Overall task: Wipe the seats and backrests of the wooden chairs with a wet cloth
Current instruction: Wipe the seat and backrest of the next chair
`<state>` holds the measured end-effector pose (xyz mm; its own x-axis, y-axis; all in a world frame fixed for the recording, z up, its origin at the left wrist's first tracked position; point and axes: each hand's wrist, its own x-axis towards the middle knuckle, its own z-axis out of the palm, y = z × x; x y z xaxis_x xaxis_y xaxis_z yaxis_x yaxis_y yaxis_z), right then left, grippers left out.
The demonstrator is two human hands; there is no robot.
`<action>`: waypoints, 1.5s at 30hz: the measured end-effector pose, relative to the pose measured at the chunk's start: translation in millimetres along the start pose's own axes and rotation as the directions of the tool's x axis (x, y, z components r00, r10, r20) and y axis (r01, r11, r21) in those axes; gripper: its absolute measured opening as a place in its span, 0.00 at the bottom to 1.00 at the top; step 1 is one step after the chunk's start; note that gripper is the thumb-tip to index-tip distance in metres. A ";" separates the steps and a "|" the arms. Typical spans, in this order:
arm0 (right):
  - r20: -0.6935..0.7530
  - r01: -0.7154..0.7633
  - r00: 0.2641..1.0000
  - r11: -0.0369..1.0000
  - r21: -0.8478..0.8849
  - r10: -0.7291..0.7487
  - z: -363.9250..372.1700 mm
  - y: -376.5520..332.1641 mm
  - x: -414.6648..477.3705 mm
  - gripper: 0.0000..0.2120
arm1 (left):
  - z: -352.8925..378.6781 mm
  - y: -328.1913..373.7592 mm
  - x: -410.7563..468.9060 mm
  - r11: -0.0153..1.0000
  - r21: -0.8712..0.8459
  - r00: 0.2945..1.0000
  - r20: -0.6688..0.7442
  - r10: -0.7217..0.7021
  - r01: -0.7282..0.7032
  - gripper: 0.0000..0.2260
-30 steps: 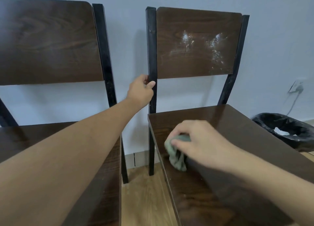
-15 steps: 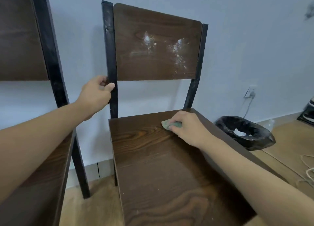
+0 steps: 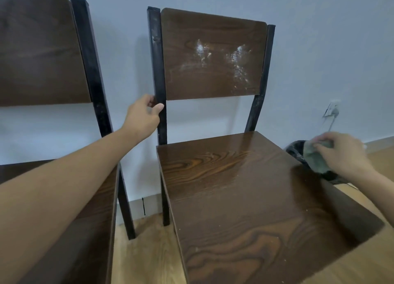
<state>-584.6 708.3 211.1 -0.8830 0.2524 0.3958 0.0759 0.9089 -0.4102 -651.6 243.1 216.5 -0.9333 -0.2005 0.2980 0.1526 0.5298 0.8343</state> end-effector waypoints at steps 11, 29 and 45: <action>0.272 0.277 0.931 0.957 -0.087 -0.245 16.1 4.9 -26.4 0.10 | 3.8 6.8 -2.4 0.999 -0.001 0.999 0.012 -0.034 0.034 0.18; 0.200 0.245 0.952 0.968 -0.048 -0.231 -9.2 -65.9 -181.0 0.11 | 7.4 12.6 3.0 0.994 -0.065 0.996 0.010 -0.089 0.089 0.19; 0.201 0.280 0.922 0.928 0.246 -0.331 -11.8 -176.3 -188.5 0.10 | 3.0 27.7 -10.3 0.992 0.037 0.991 0.058 -0.119 0.117 0.16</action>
<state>-426.1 504.4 218.4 -0.9323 -0.1355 0.3354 -0.2908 0.8323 -0.4720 -638.7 262.3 235.2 -0.9620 -0.2139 0.1695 0.0305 0.5326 0.8458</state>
